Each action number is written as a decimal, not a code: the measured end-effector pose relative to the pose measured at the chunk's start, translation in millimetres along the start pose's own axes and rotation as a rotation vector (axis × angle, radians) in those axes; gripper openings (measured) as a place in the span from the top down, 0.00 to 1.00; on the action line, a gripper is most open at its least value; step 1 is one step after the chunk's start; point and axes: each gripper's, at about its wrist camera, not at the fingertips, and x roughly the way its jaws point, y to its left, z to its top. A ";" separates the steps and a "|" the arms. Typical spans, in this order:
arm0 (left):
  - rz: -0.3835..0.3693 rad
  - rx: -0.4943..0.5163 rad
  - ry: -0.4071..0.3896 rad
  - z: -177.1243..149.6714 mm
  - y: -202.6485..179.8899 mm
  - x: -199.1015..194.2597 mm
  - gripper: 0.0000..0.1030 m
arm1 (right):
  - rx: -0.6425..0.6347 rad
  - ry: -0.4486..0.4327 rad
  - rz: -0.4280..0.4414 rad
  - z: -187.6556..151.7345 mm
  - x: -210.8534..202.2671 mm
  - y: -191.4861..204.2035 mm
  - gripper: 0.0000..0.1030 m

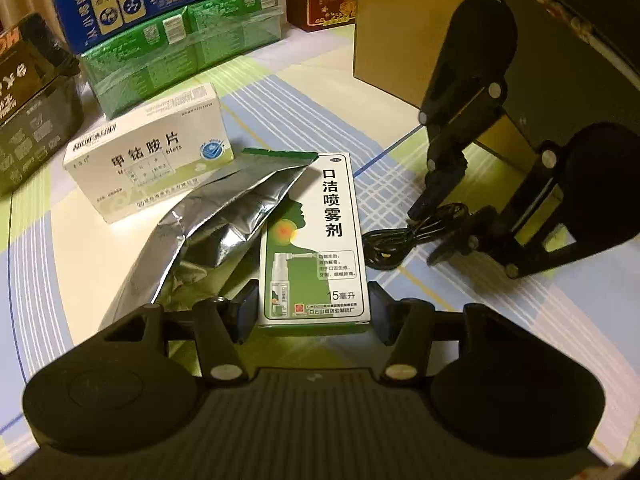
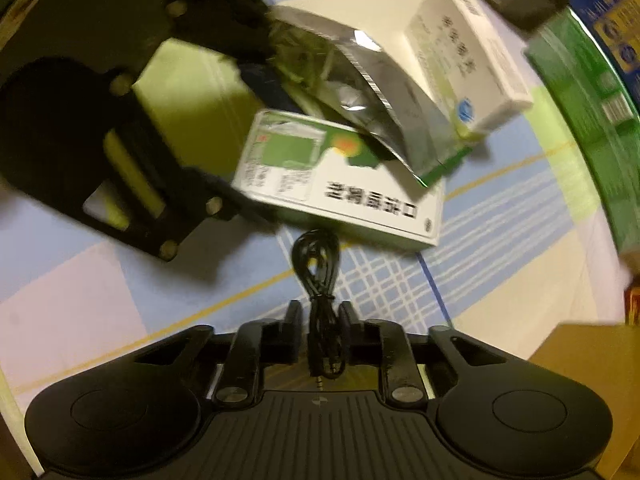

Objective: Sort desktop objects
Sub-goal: 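Grasp the green spray box with the left tool while the right tool grasps the black cable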

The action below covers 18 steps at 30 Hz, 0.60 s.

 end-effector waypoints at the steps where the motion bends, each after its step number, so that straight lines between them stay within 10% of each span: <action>1: 0.001 -0.008 0.004 -0.7 -1.5 -0.7 0.50 | 0.015 0.005 0.000 -1.4 -1.0 0.2 0.88; 18: 0.109 -0.252 0.068 -40.9 -75.2 -45.5 0.51 | 0.549 -0.082 0.078 -80.3 -38.8 44.6 0.89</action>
